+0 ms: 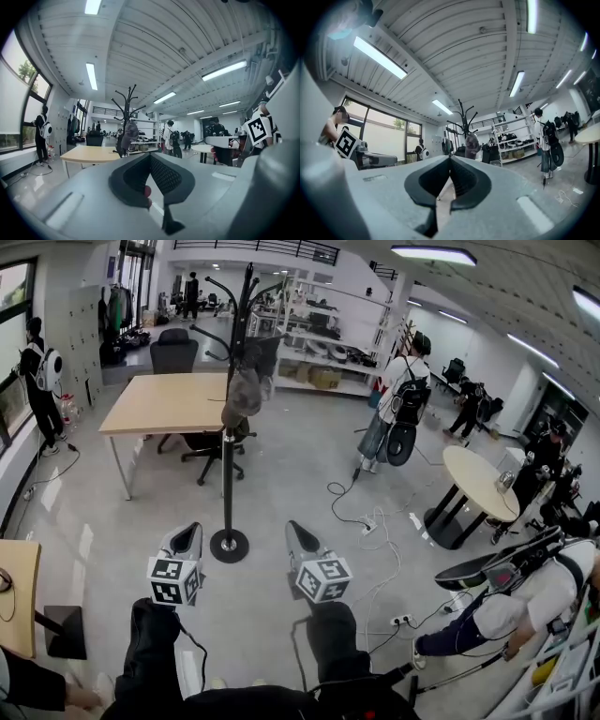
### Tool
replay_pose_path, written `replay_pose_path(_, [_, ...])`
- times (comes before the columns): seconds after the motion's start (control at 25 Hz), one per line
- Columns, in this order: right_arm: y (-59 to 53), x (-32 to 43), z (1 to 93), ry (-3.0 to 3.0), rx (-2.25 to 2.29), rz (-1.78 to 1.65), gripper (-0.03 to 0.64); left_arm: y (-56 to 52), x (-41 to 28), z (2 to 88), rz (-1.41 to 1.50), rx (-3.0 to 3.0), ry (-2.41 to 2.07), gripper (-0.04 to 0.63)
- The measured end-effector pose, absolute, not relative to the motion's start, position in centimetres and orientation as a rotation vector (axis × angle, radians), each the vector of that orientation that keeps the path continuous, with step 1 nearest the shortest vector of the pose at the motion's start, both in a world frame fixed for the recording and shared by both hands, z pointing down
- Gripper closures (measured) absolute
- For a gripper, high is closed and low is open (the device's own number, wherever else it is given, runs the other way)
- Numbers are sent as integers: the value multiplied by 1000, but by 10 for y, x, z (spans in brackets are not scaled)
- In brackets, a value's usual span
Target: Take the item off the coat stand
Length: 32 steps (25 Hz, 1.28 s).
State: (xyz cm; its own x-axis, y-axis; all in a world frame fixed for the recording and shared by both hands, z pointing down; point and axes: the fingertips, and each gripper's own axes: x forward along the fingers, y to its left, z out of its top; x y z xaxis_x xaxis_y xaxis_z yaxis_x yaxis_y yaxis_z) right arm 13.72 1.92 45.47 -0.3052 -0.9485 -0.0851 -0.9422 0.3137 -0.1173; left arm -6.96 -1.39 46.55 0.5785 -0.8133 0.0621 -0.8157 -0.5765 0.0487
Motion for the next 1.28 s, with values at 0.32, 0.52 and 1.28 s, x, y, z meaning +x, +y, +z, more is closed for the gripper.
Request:
replay_pose_path(0.32, [21, 156, 469, 2464, -1736, -101, 615, -5, -54, 476, 56, 2689, -1453, 594])
replay_pose_path(0.52, [15, 161, 474, 2470, -1723, -117, 615, -8, -47, 481, 70, 2679, -1460, 594])
replay_pose_path(1.28, [-82, 186, 470, 2442, -1775, -94, 615, -116, -14, 479, 57, 2709, -1389, 594])
